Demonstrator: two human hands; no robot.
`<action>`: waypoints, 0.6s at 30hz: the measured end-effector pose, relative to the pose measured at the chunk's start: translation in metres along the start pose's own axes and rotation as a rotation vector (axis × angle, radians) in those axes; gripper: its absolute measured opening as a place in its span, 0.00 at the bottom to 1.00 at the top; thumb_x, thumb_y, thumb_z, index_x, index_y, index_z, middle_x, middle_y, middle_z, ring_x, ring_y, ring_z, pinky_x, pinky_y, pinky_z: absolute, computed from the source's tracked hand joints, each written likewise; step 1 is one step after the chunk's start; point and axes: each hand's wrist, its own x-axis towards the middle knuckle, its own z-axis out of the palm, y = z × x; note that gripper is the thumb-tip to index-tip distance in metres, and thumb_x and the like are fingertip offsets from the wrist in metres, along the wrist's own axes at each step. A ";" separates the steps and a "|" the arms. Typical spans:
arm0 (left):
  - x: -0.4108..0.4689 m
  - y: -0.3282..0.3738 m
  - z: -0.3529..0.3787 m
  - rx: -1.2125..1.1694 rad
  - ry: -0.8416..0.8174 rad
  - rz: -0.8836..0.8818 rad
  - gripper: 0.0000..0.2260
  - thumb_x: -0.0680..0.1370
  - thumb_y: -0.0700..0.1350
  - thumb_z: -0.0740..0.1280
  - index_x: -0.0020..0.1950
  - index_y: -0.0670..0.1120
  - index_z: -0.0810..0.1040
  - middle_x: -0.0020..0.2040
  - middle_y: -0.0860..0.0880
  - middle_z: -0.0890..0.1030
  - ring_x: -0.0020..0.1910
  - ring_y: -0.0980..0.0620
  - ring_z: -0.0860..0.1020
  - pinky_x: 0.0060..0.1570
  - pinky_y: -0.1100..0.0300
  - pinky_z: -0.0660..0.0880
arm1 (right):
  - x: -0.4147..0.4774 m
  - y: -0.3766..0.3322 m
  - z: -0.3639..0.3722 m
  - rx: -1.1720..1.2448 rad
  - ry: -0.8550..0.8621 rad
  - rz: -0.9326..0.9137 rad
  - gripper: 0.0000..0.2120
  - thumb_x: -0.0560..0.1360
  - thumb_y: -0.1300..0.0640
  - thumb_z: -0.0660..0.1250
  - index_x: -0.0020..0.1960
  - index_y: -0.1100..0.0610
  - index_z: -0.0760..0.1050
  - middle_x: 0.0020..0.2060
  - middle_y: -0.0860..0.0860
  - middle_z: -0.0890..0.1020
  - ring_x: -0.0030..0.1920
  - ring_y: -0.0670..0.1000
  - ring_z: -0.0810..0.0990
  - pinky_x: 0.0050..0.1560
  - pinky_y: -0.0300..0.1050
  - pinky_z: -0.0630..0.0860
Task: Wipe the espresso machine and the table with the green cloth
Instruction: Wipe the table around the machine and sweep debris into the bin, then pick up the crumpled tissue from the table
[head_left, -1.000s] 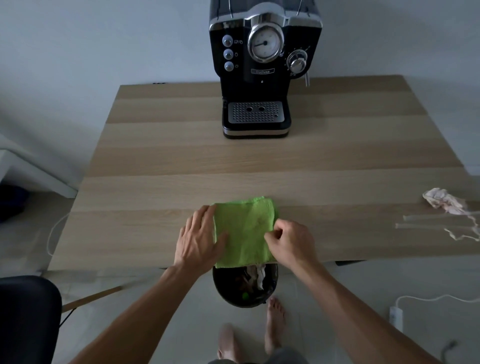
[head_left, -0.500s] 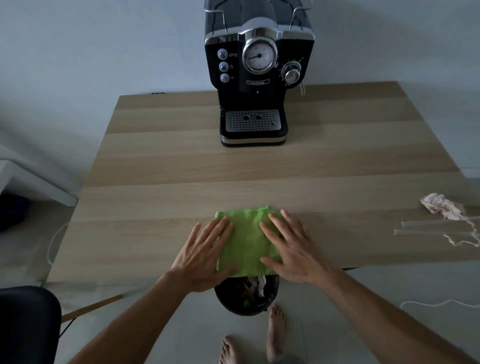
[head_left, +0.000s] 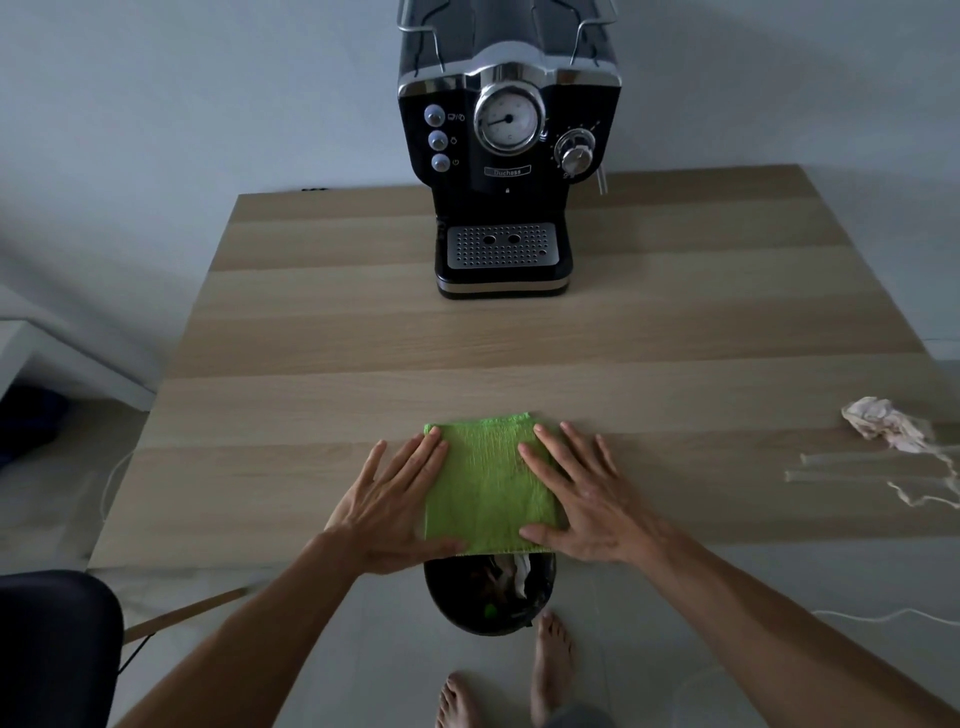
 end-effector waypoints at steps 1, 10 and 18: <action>0.000 0.001 -0.002 -0.001 0.000 -0.001 0.52 0.67 0.80 0.50 0.76 0.47 0.36 0.76 0.52 0.36 0.76 0.53 0.39 0.73 0.47 0.35 | 0.000 -0.001 -0.002 0.010 -0.011 0.002 0.44 0.67 0.23 0.43 0.74 0.45 0.34 0.73 0.52 0.33 0.73 0.57 0.31 0.66 0.61 0.28; 0.013 0.019 -0.033 -0.067 0.129 0.053 0.45 0.70 0.76 0.46 0.78 0.50 0.42 0.78 0.53 0.43 0.77 0.52 0.43 0.74 0.50 0.38 | -0.024 0.009 -0.039 0.196 0.149 0.053 0.38 0.70 0.29 0.32 0.75 0.46 0.41 0.76 0.49 0.50 0.75 0.49 0.47 0.73 0.51 0.48; 0.097 0.104 -0.064 -0.161 0.217 0.257 0.39 0.74 0.70 0.50 0.78 0.48 0.56 0.76 0.49 0.61 0.75 0.47 0.59 0.72 0.48 0.53 | -0.089 0.061 -0.059 0.266 0.329 0.366 0.34 0.75 0.35 0.41 0.76 0.50 0.54 0.73 0.53 0.63 0.73 0.53 0.58 0.70 0.53 0.60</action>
